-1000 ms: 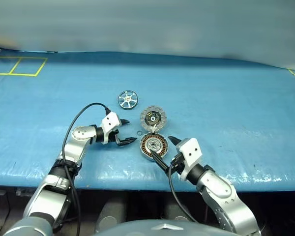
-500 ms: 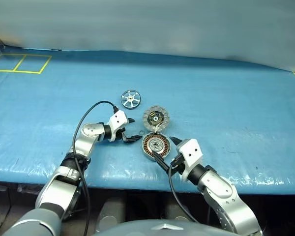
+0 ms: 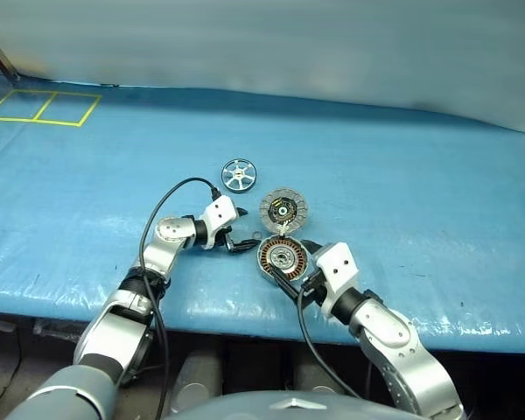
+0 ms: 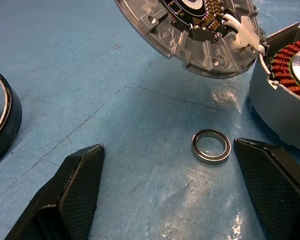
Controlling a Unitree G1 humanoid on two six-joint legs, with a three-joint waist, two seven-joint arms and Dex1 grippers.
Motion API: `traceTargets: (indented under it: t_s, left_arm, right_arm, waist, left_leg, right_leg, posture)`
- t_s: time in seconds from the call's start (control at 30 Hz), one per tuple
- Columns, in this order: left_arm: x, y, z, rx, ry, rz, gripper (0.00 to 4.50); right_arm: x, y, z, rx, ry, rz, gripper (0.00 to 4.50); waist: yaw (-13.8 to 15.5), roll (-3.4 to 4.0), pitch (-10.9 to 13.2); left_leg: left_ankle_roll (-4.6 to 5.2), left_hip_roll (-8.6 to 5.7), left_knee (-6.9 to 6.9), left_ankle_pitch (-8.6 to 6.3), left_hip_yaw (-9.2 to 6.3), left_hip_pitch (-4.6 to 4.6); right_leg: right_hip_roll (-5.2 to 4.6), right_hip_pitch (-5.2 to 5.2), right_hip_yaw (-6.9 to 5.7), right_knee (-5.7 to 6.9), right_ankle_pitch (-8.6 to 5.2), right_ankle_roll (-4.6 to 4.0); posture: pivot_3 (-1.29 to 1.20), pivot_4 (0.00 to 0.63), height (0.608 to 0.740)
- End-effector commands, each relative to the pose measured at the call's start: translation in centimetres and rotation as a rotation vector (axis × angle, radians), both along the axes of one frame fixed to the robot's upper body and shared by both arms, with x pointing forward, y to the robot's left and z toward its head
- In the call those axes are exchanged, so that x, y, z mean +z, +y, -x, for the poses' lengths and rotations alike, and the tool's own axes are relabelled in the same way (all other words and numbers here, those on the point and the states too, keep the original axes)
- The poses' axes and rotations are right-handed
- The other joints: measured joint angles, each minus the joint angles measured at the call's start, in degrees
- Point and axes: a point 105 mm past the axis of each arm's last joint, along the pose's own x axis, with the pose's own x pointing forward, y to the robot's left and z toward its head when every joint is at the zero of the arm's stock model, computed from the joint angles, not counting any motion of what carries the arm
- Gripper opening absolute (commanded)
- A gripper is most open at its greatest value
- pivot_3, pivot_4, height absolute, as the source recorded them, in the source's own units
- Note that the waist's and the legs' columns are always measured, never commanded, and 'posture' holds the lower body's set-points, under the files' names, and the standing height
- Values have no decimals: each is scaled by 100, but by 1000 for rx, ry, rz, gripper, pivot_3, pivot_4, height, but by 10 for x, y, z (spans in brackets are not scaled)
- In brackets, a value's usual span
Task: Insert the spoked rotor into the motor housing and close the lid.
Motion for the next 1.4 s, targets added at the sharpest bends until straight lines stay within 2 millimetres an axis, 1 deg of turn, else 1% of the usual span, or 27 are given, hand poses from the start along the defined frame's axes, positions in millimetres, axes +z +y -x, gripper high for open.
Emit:
traceTargets:
  t_s: [0.03, 0.3, 0.37, 0.43, 0.57, 0.73, 0.83, 0.9, 1.0, 1.07, 1.17, 1.27, 1.33, 1.4]
  left_arm:
    - [-12, -2, 5, -23, 18, -48, 3877]
    - [-15, -6, 7, -33, 13, -53, 1218]
    - [-16, -6, 8, -33, 15, -54, 648]
    - [-18, -5, 8, -34, 17, -57, 648]
    - [-16, 3, 11, -35, 21, -55, 648]
    - [-4, 25, 15, -1, -35, -86, 648]
    - [8, 44, 26, 33, -53, -79, 648]
    - [13, 49, 31, 54, -64, -80, 648]
    - [27, 59, 46, 70, -83, -81, 648]
    - [38, 58, 53, 64, -93, -64, 648]
    - [56, 50, 62, 36, -97, -30, 648]
    - [70, 37, 66, -14, -91, -11, 648]
    - [76, 26, 67, -50, -81, 1, 648]
    - [80, 16, 69, -96, -68, 9, 648]
  right_arm:
    - [6, 2, -1, 6, -20, -8, 4500]
    - [5, 3, -2, 12, -18, -6, 4500]
    - [5, 3, -2, 9, -18, -6, 4500]
    - [5, 3, -2, 6, -17, -3, 4500]
    - [5, 2, -2, 0, -14, 0, 4500]
    - [6, 1, -1, -3, -17, 1, 4500]
    - [7, -2, 0, -1, -34, -2, 4500]
    - [7, -2, 1, 6, -42, 6, 4500]
    - [5, -7, 7, 8, -46, -15, 4500]
    - [0, -11, 10, 4, -39, -3, 4500]
    - [-8, -14, 16, -10, -15, -10, 4500]
    - [-13, -18, 20, -24, -5, -5, 4500]
    - [-15, -20, 21, -34, -5, 3, 4500]
    - [-14, -22, 21, -50, -13, 6, 4500]
  waist:
    - [17, 0, 0]
    - [38, 0, 0]
    - [39, 1, -1]
    - [42, 1, -1]
    - [31, 1, -1]
    - [-32, 2, -1]
    - [-67, 4, -1]
    - [-87, 7, 1]
    - [-87, 11, 4]
    - [-66, 15, 10]
    - [-10, 16, 12]
    - [-8, 20, 13]
    - [-2, 21, 14]
    - [7, 21, 14]
  left_leg:
    - [4, 1, 9, -3, 0, -1]
    - [9, 6, 38, -6, 8, -4]
    - [9, 8, 38, -6, 9, -4]
    - [9, 8, 38, -6, 9, -4]
    - [9, 8, 37, -6, 11, -5]
    - [8, 17, 28, -7, 17, -7]
    - [5, 22, 23, -9, 17, -8]
    - [0, 24, 22, -15, 17, -11]
    - [-1, 25, 22, -17, 17, -15]
    - [-3, 25, 20, -22, 17, -16]
    - [-9, 25, 23, -26, 16, -22]
    - [-36, 25, 24, -42, 17, -20]
    - [-36, 26, 24, -42, 18, -20]
    - [-12, 26, 24, -27, 19, -20]
  right_leg:
    - [0, 2, 0, 0, -5, -8]
    - [-3, 4, 5, -1, 2, -28]
    - [-2, 3, 5, -1, 3, -29]
    - [-2, 3, 5, -1, 4, -30]
    - [-2, 2, 5, -2, 4, -30]
    - [1, -6, 9, 0, 2, -41]
    - [2, -15, 9, 0, -1, -47]
    - [-9, -19, 14, -2, -3, -51]
    - [-22, -22, 12, -6, -4, -52]
    - [-28, -21, 14, -10, -5, -53]
    - [-34, -23, 23, -12, -6, -53]
    - [-33, -24, 31, -12, -6, -53]
    - [-29, -25, 30, -12, -6, -53]
    - [-22, -25, 22, -12, -7, -53]
  posture:
    - [0, 150, 740]
    - [0, 150, 740]
    - [0, 150, 740]
    - [0, 150, 740]
    - [0, 150, 740]
    - [0, 150, 740]
    - [0, 150, 740]
    - [0, 150, 740]
    - [0, 150, 740]
    - [0, 150, 740]
    - [0, 150, 740]
    - [0, 150, 740]
    - [0, 150, 740]
    - [0, 150, 740]
